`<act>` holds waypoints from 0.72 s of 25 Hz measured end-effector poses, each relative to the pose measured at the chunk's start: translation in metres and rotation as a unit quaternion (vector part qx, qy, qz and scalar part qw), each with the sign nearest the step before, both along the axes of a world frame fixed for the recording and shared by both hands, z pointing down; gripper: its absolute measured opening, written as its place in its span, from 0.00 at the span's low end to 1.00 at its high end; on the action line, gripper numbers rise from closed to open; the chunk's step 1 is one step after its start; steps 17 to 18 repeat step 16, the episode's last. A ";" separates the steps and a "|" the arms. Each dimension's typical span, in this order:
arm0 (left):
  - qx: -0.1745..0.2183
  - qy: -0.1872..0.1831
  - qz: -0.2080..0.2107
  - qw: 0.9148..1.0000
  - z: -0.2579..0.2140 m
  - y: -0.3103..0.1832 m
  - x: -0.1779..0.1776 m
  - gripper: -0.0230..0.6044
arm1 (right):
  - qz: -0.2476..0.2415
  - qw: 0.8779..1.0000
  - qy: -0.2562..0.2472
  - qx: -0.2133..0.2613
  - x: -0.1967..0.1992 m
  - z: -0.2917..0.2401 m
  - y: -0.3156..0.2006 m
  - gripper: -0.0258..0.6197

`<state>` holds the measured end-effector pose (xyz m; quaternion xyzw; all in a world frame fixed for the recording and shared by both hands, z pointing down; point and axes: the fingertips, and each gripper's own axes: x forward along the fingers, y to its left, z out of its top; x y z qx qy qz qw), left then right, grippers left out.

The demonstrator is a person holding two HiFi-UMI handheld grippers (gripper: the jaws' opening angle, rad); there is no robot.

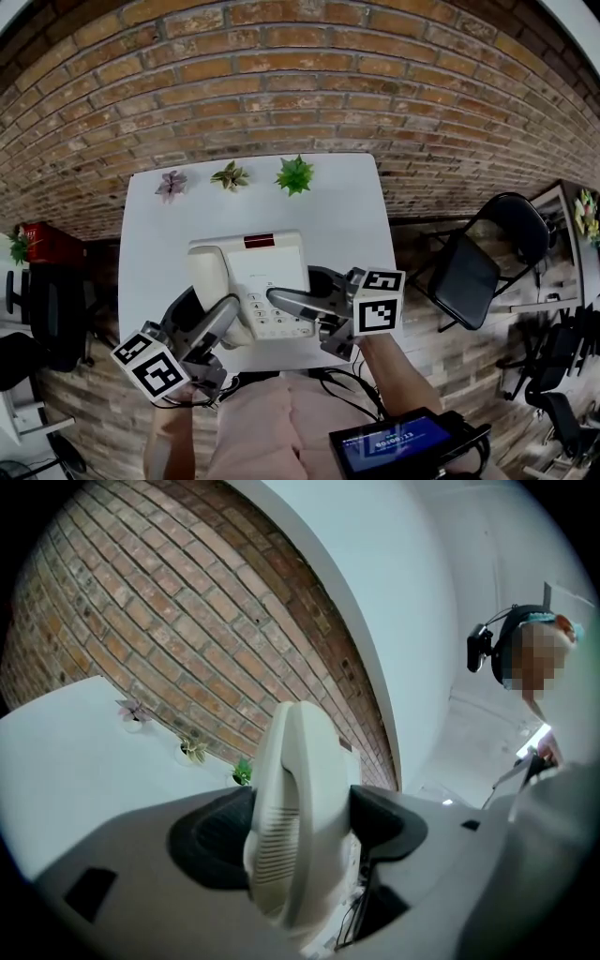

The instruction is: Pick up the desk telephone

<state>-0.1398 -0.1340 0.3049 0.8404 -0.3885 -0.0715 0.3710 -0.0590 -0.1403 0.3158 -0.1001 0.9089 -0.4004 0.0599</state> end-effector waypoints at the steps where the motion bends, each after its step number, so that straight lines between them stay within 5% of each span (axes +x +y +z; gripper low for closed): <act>1: 0.001 -0.001 0.000 1.000 -0.001 0.001 0.001 0.57 | 0.000 1.000 -0.001 0.001 0.000 -0.001 0.001 0.35; 18: 0.003 -0.006 -0.002 1.000 -0.007 0.011 0.011 0.57 | 0.005 1.000 -0.004 0.007 0.010 -0.007 0.011 0.35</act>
